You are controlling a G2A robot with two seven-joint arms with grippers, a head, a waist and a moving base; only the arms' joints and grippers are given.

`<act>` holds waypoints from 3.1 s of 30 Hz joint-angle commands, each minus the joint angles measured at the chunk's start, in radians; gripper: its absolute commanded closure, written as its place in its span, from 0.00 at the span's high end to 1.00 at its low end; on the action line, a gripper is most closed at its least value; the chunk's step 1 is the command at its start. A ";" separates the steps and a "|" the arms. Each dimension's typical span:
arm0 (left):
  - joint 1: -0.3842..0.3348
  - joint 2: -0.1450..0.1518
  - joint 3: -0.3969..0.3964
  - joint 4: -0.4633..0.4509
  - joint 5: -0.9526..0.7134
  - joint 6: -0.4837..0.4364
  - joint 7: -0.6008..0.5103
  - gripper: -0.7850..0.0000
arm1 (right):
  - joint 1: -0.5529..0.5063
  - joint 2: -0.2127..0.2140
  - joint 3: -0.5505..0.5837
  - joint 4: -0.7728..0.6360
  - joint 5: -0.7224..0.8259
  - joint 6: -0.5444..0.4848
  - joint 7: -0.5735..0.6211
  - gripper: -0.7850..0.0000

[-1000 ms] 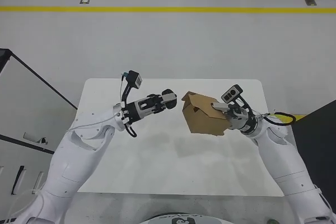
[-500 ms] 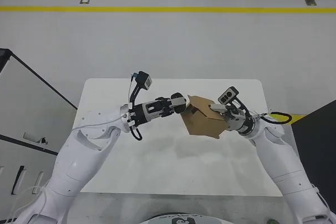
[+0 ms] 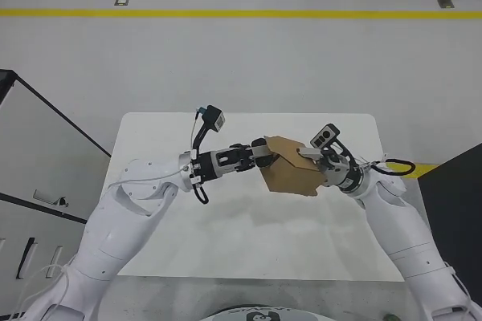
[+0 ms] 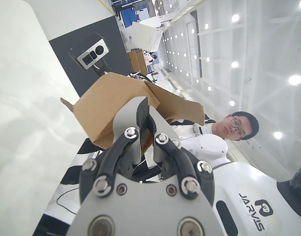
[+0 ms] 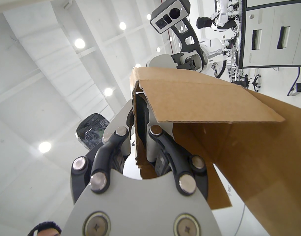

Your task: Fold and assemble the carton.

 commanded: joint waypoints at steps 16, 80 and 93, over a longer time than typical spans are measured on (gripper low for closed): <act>-0.005 -0.002 0.001 0.013 0.006 0.025 -0.008 0.00 | 0.007 -0.006 -0.003 0.007 -0.019 -0.020 0.002 0.00; 0.040 0.009 -0.060 -0.064 -0.013 0.179 -0.022 0.00 | -0.003 -0.005 0.044 -0.008 -0.140 -0.086 -0.064 0.00; 0.021 0.000 -0.013 -0.045 -0.010 0.177 -0.005 0.00 | -0.025 -0.006 0.049 -0.032 -0.120 -0.086 -0.052 0.00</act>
